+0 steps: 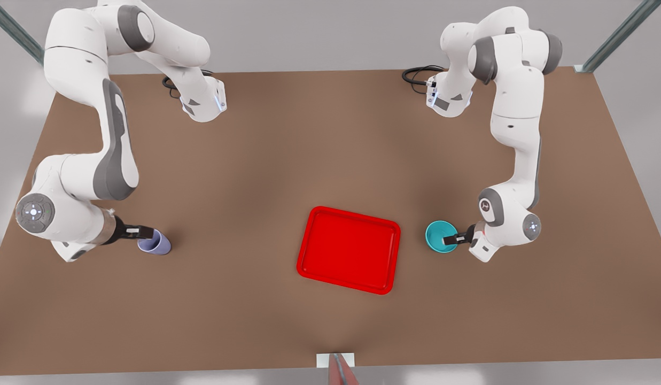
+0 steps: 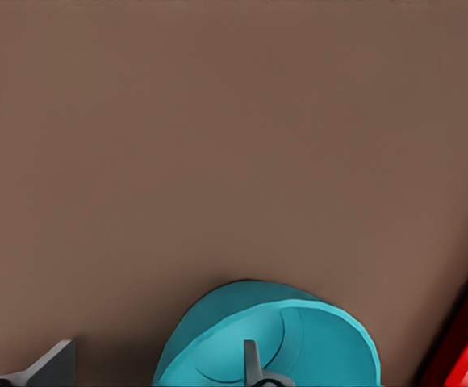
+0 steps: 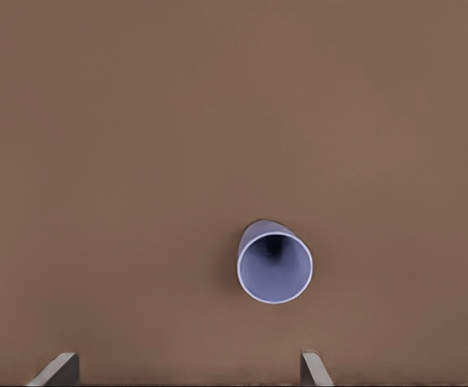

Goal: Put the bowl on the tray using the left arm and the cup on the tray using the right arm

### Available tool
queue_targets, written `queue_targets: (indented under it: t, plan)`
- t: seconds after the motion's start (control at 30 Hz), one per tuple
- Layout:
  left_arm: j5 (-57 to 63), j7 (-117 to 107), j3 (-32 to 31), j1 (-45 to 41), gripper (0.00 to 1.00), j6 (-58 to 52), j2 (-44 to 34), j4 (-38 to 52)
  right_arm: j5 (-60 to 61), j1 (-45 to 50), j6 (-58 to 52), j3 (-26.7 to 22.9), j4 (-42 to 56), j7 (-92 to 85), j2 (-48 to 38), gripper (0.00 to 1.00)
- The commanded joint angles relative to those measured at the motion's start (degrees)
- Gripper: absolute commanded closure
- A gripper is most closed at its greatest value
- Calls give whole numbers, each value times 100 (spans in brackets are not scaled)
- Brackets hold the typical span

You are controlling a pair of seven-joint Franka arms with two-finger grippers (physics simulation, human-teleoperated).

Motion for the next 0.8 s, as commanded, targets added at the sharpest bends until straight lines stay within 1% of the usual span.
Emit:
queue_targets:
  t: [0.0, 0.03, 0.07, 0.13, 0.17, 0.2, 0.33, 0.37, 0.4, 0.47, 0.5, 0.53, 0.57, 0.6, 0.63, 0.73, 0.77]
  plan:
    - [-4, -1, 0, 0, 0, -4, -1, 4, 2, -2, 2, 2, -19, 4, -6, 0]
    - [-4, -1, 0, -9, 0, -4, -10, 4, -16, 42, 37, 2, -10, 4, 20, 0]
    - [-4, -1, 0, -9, 13, 5, -10, 4, -60, 112, 55, 2, 34, 4, 20, 0]
    - [5, -10, -9, -9, 42, 14, 8, 4, -42, 104, 29, 2, 43, -4, 20, 0]
    - [5, -10, -9, -9, 50, 14, 16, 4, -51, 69, 29, 2, 51, -4, 20, 0]
    - [5, -19, -9, -9, 52, 14, 25, 4, -33, 42, 11, 2, 51, -4, 20, 0]
    - [5, -19, -9, -9, 52, 14, 34, 4, 72, 7, -33, 11, 34, 4, 20, 0]
    - [5, -19, -9, -62, 56, 14, 34, 4, 72, 60, -33, 11, 43, 4, 12, 0]
    - [5, -19, -9, -70, 58, 14, 34, 4, 72, 60, -33, 11, 43, 4, -15, 0]
    - [22, -19, 0, -70, 67, 14, 34, 4, 107, -20, -103, 11, -36, 13, -15, 0]
    - [22, -19, 0, -70, 75, 5, 34, 4, 107, -28, -59, 11, -220, 31, -50, 0]
    - [22, -19, 0, -70, 79, 5, 34, 4, 107, -72, 45, 11, -466, 40, -164, 0]
    - [40, -10, 0, -62, 79, 5, 34, 4, 107, -151, 492, 11, -1141, 101, -471, 0]
    - [40, -10, 0, -62, 79, 5, 34, 13, 90, -151, 915, 11, -1757, 654, -752, 0]
    - [40, -10, 9, -62, 79, -4, 25, 30, 90, -327, 1258, 11, -1996, 655, -797, 0]
    - [40, -80, 26, -96, 79, -4, -19, 101, 90, -494, 1619, 11, -2014, 629, -753, 0]
    - [40, -177, 35, -132, 79, -21, -159, 118, 81, -608, 1813, 11, -2005, 620, -753, 0]
